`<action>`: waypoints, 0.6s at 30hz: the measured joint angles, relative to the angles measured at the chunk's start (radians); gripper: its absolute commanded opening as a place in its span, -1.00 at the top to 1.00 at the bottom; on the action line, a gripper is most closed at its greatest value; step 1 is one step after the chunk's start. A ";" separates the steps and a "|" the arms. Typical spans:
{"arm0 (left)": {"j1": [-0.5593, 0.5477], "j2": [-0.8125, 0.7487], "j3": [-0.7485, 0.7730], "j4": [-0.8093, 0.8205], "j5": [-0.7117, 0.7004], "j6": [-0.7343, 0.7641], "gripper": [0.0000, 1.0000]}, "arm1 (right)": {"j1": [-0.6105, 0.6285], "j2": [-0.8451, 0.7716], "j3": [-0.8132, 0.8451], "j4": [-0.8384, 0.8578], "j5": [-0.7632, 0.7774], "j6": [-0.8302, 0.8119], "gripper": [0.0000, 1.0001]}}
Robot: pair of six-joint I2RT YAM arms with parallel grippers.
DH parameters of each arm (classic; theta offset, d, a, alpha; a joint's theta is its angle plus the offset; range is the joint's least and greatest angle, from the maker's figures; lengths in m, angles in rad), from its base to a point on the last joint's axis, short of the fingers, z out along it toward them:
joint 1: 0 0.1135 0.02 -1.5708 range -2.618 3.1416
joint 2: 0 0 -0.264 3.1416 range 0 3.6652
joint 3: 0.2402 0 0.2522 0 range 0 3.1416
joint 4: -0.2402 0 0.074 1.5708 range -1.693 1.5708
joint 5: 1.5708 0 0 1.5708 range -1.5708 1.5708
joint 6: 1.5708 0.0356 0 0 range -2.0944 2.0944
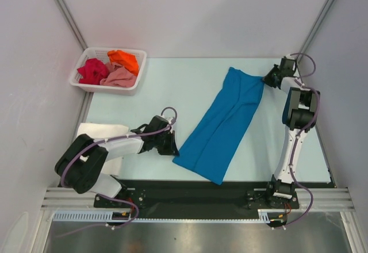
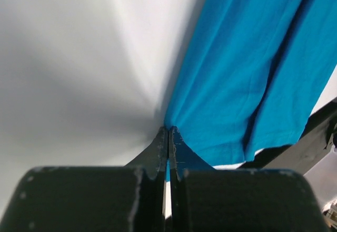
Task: Fold and stack the t-shirts
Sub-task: Fold the tshirt
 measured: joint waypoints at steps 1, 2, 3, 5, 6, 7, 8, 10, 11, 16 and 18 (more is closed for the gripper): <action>-0.012 -0.011 -0.012 0.004 -0.003 -0.014 0.99 | 0.014 0.018 0.026 0.001 -0.006 0.000 0.81; -0.027 -0.022 -0.022 0.007 -0.010 -0.030 0.99 | 0.026 0.034 0.051 -0.001 -0.009 0.000 0.81; -0.044 -0.030 -0.030 0.011 -0.019 -0.049 0.99 | 0.041 0.055 0.082 0.003 -0.014 0.000 0.82; -0.080 -0.041 -0.045 0.026 -0.029 -0.090 0.99 | 0.075 0.097 0.146 0.006 -0.019 0.000 0.82; -0.100 -0.047 -0.055 0.039 -0.038 -0.117 1.00 | 0.091 0.119 0.177 0.005 -0.021 0.000 0.82; -0.116 -0.052 -0.066 0.056 -0.043 -0.140 0.99 | 0.107 0.139 0.211 0.010 -0.022 0.000 0.82; -0.134 -0.058 -0.080 0.077 -0.049 -0.173 0.99 | 0.122 0.162 0.245 0.009 -0.022 0.005 0.82; -0.157 -0.062 -0.098 0.109 -0.058 -0.224 0.99 | 0.150 0.198 0.294 0.023 -0.022 0.020 0.82; -0.170 -0.061 -0.102 0.124 -0.066 -0.251 1.00 | 0.167 0.216 0.320 0.033 -0.023 0.031 0.83; -0.239 -0.009 -0.087 0.191 -0.084 -0.348 0.99 | 0.211 0.295 0.412 0.087 -0.021 0.087 0.86; -0.261 0.021 -0.064 0.204 -0.096 -0.375 0.99 | 0.219 0.322 0.441 0.109 -0.015 0.113 0.92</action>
